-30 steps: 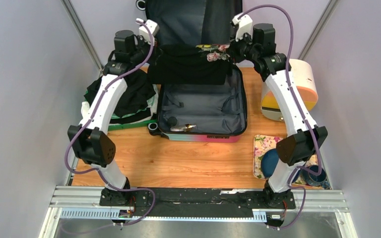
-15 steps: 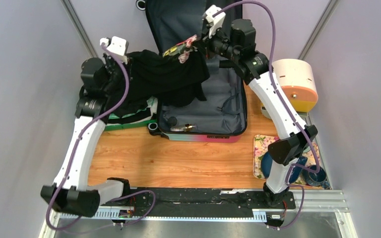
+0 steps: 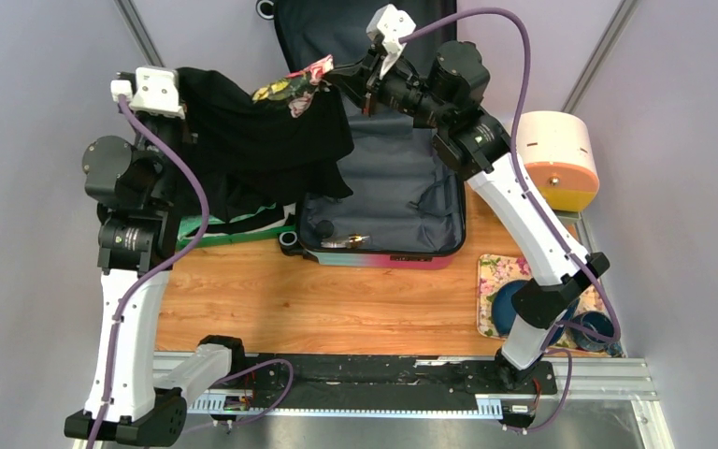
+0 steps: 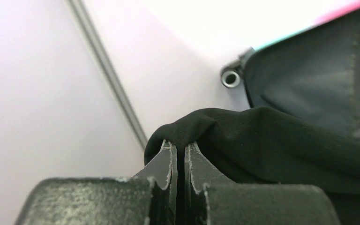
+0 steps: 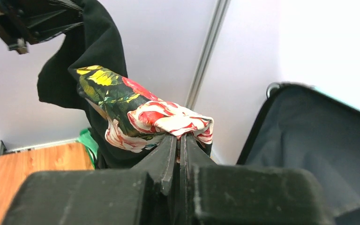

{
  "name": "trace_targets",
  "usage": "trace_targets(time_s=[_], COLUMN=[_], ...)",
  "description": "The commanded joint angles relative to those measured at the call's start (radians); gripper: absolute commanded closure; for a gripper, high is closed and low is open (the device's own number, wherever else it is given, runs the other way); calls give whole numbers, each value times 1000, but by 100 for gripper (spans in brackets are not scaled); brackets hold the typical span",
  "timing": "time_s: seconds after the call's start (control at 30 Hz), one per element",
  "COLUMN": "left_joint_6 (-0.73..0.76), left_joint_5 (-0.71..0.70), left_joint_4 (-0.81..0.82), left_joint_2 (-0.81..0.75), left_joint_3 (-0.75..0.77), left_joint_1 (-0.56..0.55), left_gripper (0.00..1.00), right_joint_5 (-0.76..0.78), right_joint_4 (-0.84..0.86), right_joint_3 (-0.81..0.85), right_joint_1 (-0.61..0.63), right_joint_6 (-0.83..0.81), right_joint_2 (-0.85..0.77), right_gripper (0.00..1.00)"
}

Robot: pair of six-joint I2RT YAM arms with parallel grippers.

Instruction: Open, take out, and arrange the luggage

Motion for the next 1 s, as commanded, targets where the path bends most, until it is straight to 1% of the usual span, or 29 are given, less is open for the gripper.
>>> trace_targets(time_s=[0.0, 0.17, 0.2, 0.27, 0.33, 0.4, 0.43, 0.5, 0.53, 0.6, 0.67, 0.7, 0.73, 0.77, 0.83, 0.87, 0.93, 0.97], left_joint_6=[103, 171, 211, 255, 292, 330, 344, 347, 334, 285, 224, 138, 99, 67, -26, -65, -174, -218], left_joint_5=[-130, -216, -221, -251, -268, -291, -299, -314, -316, -328, -322, -311, -296, -267, -215, -155, -83, -13], left_joint_4=[127, 159, 200, 271, 285, 318, 365, 392, 400, 398, 380, 368, 360, 361, 386, 413, 430, 436], left_joint_2=[-8, 64, 71, 90, 120, 130, 140, 149, 167, 199, 262, 285, 325, 347, 396, 406, 452, 462], left_joint_3=[90, 198, 198, 186, 196, 166, 144, 86, 72, 58, 81, 92, 100, 104, 98, 63, 55, 37], left_joint_1=[11, 11, 11, 11, 11, 11, 13, 23, 51, 94, 196, 229, 261, 314, 364, 408, 448, 474], left_gripper=[100, 100, 100, 100, 100, 100, 100, 100, 100, 100, 100, 100, 100, 100, 100, 100, 100, 100], right_joint_5=[-12, -35, -38, -40, -38, -23, -18, 11, 18, 41, 73, 87, 103, 130, 152, 179, 192, 189], right_joint_4=[149, 177, 182, 203, 221, 235, 244, 251, 249, 261, 309, 329, 365, 384, 416, 428, 452, 456], right_joint_3=[55, 117, 120, 126, 154, 184, 195, 224, 253, 266, 264, 263, 269, 279, 310, 348, 382, 387], right_joint_1=[24, 41, 44, 53, 65, 72, 75, 78, 76, 78, 76, 76, 75, 75, 76, 76, 76, 75], right_joint_6=[57, 85, 83, 91, 96, 99, 99, 115, 117, 116, 111, 109, 106, 105, 86, 80, 62, 53], right_joint_2=[-37, 7, 16, 45, 90, 125, 166, 208, 252, 286, 331, 344, 378, 397, 462, 485, 544, 556], right_gripper=[100, 100, 100, 100, 100, 100, 100, 100, 100, 100, 100, 100, 100, 100, 100, 100, 100, 100])
